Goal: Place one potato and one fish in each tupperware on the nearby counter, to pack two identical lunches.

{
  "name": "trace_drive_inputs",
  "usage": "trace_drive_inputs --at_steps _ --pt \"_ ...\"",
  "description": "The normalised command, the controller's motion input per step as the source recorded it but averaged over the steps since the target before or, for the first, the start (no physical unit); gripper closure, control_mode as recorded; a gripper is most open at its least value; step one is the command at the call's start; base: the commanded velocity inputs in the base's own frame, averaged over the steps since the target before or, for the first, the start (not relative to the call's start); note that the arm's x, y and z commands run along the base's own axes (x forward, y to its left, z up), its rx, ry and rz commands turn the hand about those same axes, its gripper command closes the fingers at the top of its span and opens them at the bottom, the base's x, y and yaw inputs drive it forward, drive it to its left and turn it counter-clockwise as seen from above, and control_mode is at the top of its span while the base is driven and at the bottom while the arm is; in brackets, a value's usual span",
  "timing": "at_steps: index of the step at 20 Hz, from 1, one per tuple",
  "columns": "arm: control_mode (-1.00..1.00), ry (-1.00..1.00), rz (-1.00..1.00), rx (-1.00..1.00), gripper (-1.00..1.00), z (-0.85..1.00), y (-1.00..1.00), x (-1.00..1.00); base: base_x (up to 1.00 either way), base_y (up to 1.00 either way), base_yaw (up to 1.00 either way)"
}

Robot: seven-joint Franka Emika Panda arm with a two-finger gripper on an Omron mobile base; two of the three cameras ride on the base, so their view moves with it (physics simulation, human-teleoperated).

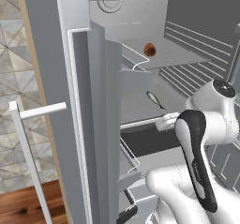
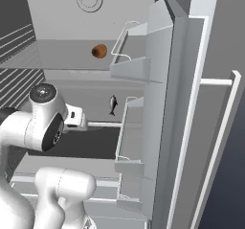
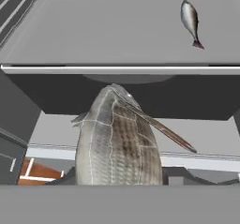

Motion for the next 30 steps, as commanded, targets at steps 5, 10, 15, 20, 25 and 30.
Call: trace_drive_inputs --at_steps 5,10,15,20,25,30 --pt "-1.0 0.05 0.0 0.0 1.0 0.77 0.0 -1.0 0.0 0.0 0.0" --pt "1.0 0.0 0.0 -0.01 1.0 0.02 0.0 -0.6 -0.4 0.0 0.0" --pt "1.0 0.0 0.0 0.0 1.0 0.0 0.0 0.0 -1.0 0.0 0.0" --pt "1.0 0.0 0.0 0.0 1.0 0.0 0.0 0.0 -1.0 -0.02 0.14" --pt "1.0 0.0 0.0 0.0 1.0 0.0 0.0 0.0 -0.96 0.06 0.59" --pt "1.0 0.0 0.0 0.0 1.0 0.0 0.0 0.0 -0.71 0.04 0.74"
